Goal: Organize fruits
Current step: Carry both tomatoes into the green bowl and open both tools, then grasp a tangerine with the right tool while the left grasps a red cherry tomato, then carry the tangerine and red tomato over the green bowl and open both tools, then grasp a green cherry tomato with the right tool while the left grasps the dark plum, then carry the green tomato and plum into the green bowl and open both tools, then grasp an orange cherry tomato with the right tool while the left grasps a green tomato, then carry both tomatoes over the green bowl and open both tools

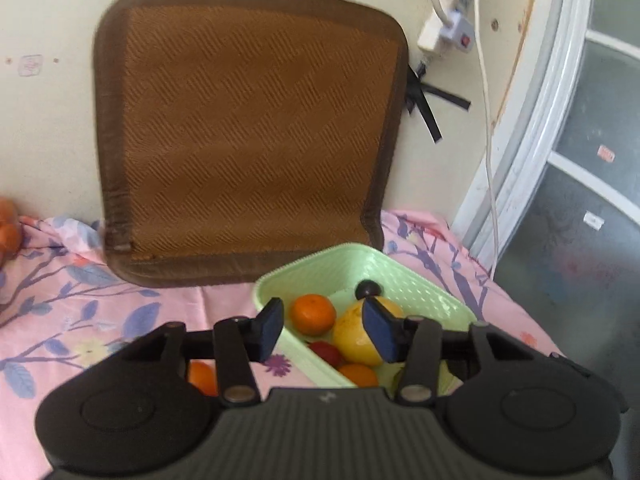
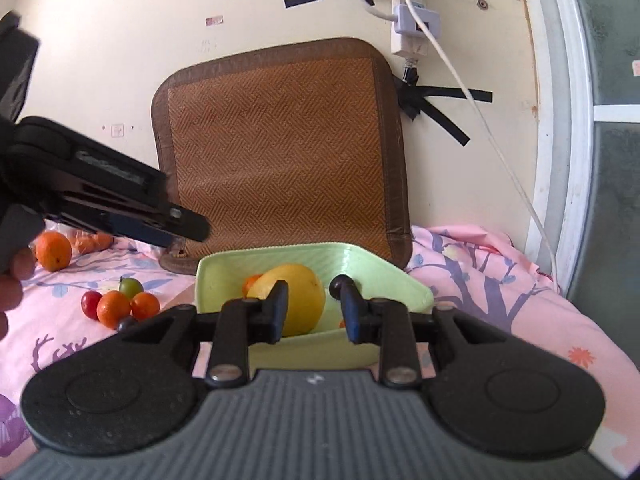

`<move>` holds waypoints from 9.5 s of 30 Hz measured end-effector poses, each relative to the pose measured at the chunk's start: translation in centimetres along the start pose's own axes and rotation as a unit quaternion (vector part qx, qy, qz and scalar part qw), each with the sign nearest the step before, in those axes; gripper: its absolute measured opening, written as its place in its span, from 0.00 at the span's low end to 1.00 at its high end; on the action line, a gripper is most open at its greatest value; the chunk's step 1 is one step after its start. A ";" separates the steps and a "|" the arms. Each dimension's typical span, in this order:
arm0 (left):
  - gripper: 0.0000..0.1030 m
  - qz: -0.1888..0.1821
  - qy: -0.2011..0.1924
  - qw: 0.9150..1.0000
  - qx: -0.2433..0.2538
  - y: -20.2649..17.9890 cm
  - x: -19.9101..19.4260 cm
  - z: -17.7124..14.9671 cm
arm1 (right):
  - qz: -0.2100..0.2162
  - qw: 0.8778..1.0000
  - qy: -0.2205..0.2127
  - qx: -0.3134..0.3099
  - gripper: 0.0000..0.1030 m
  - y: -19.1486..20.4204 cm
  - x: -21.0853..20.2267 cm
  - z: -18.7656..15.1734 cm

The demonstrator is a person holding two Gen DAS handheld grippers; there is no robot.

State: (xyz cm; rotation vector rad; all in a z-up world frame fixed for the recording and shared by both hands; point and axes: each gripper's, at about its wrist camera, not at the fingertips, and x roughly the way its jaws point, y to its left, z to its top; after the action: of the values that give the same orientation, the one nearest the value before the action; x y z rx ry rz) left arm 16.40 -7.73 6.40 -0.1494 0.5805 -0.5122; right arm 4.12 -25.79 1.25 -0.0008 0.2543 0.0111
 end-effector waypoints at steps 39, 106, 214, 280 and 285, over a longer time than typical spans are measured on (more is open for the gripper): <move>0.42 0.082 0.048 0.994 -0.058 10.9 -0.3 -4.9 | 0.163 0.975 0.106 -0.106 0.35 11.5 0.2 -1.2; 0.52 -0.017 0.011 1.000 -0.012 -1.8 2.0 0.1 | -0.002 1.000 -0.004 0.017 0.47 -0.5 -1.0 -0.2; 0.39 0.083 0.033 0.994 -0.055 10.5 -1.4 -0.2 | 0.168 0.984 0.046 0.024 0.29 4.3 0.8 2.4; 0.29 0.058 0.031 0.996 0.063 -1.6 -11.8 -13.8 | 0.095 0.991 0.095 -0.003 0.30 5.3 -8.9 -4.3; 0.29 0.011 0.009 0.998 0.069 -3.4 -8.4 -8.1 | 0.067 0.996 0.060 0.017 0.30 2.2 -5.9 -1.3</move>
State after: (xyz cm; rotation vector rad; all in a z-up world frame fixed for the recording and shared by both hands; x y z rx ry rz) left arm 4.46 -6.40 4.65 -0.0075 0.5612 -0.5306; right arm -1.92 -23.65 1.42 0.0505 0.3735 0.1400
